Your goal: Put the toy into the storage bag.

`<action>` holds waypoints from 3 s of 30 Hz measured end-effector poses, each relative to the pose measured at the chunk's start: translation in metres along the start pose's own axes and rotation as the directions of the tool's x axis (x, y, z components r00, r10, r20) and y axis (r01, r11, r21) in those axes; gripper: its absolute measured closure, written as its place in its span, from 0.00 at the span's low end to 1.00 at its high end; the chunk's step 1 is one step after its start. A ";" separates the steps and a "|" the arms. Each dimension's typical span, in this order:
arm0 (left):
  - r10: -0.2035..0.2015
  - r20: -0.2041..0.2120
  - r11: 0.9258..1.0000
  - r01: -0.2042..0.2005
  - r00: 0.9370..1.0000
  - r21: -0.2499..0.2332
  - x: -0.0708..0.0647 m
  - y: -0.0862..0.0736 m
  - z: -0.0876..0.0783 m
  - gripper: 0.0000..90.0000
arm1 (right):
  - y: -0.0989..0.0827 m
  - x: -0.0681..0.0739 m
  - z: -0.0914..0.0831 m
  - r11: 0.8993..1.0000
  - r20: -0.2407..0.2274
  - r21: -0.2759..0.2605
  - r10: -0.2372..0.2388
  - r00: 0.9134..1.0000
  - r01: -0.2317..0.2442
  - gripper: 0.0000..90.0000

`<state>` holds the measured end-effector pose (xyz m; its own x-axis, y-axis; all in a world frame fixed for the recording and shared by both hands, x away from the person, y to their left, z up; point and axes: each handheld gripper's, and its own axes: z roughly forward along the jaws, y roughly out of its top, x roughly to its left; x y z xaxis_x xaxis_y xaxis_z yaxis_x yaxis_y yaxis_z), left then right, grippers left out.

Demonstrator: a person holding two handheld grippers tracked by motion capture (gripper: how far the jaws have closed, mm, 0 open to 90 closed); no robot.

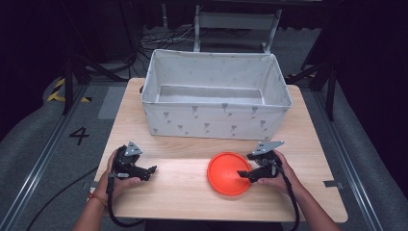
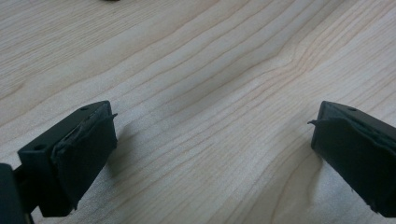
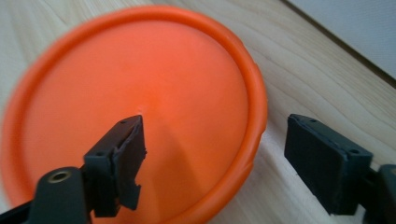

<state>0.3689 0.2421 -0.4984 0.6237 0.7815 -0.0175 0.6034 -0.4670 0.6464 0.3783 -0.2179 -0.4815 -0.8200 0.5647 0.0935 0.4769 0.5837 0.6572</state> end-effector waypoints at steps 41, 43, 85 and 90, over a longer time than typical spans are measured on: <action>-0.008 -0.003 1.000 0.008 1.000 0.002 -0.001 0.000 0.000 0.00 | 0.009 -0.002 -0.019 0.993 -0.109 -0.114 0.027 0.994 -0.040 0.87; -0.007 -0.003 1.000 0.007 1.000 0.002 -0.001 0.000 0.000 0.00 | 0.013 0.003 -0.029 0.990 -0.118 -0.140 0.000 0.993 -0.017 0.90; -0.008 -0.019 1.000 0.008 1.000 -0.004 -0.001 0.000 0.000 0.01 | 0.094 0.021 -0.215 0.935 0.205 -0.096 -0.317 0.926 0.341 0.92; -0.009 -0.020 1.000 0.009 1.000 -0.004 -0.002 0.000 0.000 0.01 | 0.109 0.017 -0.227 0.933 0.220 -0.117 -0.311 0.925 0.341 0.92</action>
<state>0.3679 0.2410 -0.4984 0.6081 0.7938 -0.0077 0.6067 -0.4585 0.6493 0.3446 -0.2771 -0.2381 -0.8370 0.4691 -0.2819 0.1282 0.6688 0.7323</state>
